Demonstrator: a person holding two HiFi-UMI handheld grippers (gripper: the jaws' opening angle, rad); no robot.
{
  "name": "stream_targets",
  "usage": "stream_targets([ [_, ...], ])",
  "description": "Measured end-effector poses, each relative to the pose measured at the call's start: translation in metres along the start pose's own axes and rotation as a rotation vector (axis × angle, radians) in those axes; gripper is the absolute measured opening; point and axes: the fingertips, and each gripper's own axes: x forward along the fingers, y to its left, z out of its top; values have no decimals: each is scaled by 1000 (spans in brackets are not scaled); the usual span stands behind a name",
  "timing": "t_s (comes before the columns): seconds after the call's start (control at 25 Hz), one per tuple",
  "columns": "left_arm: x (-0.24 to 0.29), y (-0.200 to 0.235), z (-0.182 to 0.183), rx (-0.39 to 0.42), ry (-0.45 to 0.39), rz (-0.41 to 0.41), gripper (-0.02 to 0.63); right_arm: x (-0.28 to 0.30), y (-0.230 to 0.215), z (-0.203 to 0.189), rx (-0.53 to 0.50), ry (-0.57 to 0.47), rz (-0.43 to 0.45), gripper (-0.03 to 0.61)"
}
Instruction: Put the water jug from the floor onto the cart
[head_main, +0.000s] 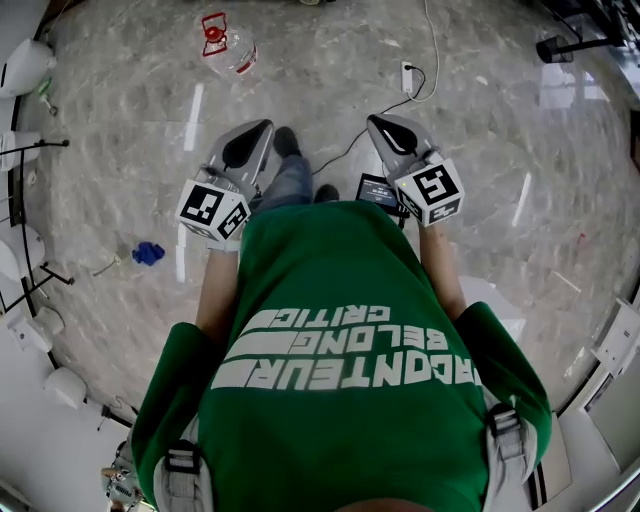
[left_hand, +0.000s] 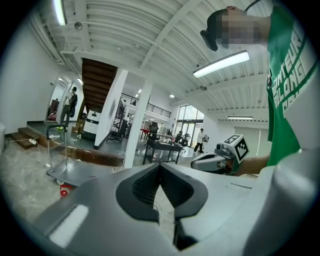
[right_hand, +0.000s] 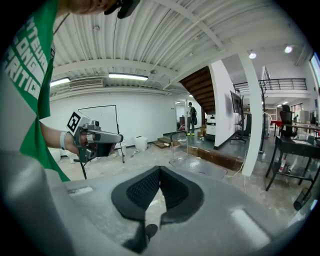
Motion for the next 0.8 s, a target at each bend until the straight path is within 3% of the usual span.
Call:
stream_targets([
  [0.32, 50, 57, 23, -16, -41, -59, 15, 43, -41, 23, -15, 46, -60, -8],
  [0.8, 73, 164, 36, -84, -41, -80, 15, 161, -48, 78, -142, 104, -9, -8],
])
